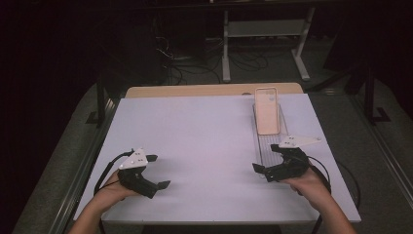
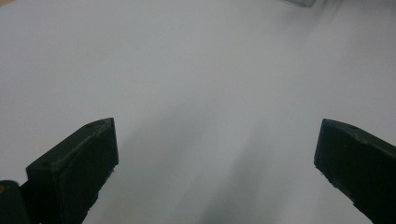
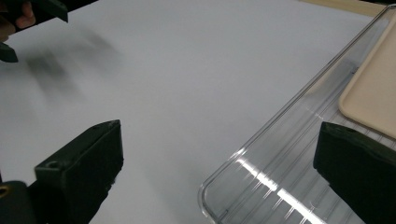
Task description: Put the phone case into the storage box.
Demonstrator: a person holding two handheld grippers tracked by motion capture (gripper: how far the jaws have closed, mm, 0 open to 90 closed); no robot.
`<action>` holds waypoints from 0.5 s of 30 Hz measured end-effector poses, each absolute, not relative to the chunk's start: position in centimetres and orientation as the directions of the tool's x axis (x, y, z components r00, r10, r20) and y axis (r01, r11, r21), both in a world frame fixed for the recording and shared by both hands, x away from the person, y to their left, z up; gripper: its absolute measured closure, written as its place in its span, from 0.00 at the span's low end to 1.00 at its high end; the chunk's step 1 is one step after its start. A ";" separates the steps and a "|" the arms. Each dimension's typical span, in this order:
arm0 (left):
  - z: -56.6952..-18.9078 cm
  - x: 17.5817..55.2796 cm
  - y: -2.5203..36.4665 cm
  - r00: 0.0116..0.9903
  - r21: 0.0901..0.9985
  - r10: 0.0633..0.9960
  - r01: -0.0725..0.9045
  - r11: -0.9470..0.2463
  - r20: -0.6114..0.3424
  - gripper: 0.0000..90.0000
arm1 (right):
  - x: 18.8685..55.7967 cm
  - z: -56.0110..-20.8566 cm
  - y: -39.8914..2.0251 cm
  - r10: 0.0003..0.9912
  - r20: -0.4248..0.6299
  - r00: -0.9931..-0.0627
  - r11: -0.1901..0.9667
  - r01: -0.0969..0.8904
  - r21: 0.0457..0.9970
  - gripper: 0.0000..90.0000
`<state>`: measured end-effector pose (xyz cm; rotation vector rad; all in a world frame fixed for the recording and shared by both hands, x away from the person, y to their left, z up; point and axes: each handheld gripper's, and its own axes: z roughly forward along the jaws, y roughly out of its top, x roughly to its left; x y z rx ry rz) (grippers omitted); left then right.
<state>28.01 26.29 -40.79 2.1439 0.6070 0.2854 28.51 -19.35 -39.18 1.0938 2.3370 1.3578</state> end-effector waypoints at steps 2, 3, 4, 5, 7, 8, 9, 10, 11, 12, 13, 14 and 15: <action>-40.5 28.1 26.3 0.859 0.802 0.513 0.314 -0.509 -0.011 0.00 | 28.3 -39.3 -19.5 0.698 0.168 -0.696 0.292 0.491 0.821 0.01; -40.4 28.1 26.3 0.859 0.802 0.512 0.316 -0.507 -0.014 0.00 | 28.2 -39.4 -19.6 0.694 0.168 -0.700 0.294 0.488 0.822 0.01; -40.4 28.2 26.3 0.860 0.804 0.510 0.314 -0.505 -0.015 0.00 | 28.2 -39.5 -19.6 0.695 0.171 -0.698 0.293 0.492 0.820 0.01; -40.2 28.2 26.3 0.861 0.807 0.508 0.309 -0.503 -0.013 0.00 | 28.1 -39.6 -19.7 0.695 0.175 -0.698 0.290 0.495 0.819 0.01; -40.0 28.2 26.3 0.861 0.805 0.508 0.312 -0.505 -0.015 0.00 | 28.0 -39.8 -19.8 0.693 0.178 -0.699 0.288 0.495 0.820 0.01; -39.9 28.3 26.3 0.863 0.809 0.505 0.307 -0.502 -0.014 0.00 | 27.9 -39.8 -19.9 0.691 0.181 -0.699 0.288 0.497 0.819 0.01; -39.8 28.3 26.3 0.863 0.810 0.505 0.307 -0.500 -0.016 0.00 | 27.9 -39.9 -19.9 0.689 0.181 -0.701 0.287 0.494 0.821 0.01; -39.8 28.3 26.2 0.861 0.811 0.507 0.312 -0.495 -0.022 0.00 | 27.9 -40.0 -20.0 0.691 0.183 -0.700 0.286 0.497 0.819 0.01; -39.7 28.3 26.2 0.861 0.812 0.508 0.313 -0.493 -0.023 0.00 | 27.8 -40.0 -20.0 0.692 0.185 -0.698 0.286 0.500 0.818 0.01; -39.6 28.3 26.3 0.863 0.812 0.505 0.310 -0.494 -0.022 0.00 | 27.8 -40.1 -20.0 0.690 0.182 -0.701 0.288 0.496 0.819 0.01; -39.5 28.3 26.3 0.865 0.814 0.501 0.303 -0.495 -0.018 0.00 | 27.8 -40.2 -20.1 0.689 0.182 -0.701 0.287 0.494 0.820 0.01; -39.5 28.3 26.2 0.864 0.818 0.503 0.308 -0.485 -0.027 0.00 | 27.7 -40.2 -20.1 0.686 0.184 -0.704 0.283 0.491 0.824 0.01; -39.3 28.3 26.3 0.865 0.821 0.500 0.305 -0.483 -0.027 0.00 | 27.7 -40.1 -20.1 0.686 0.185 -0.703 0.281 0.492 0.824 0.01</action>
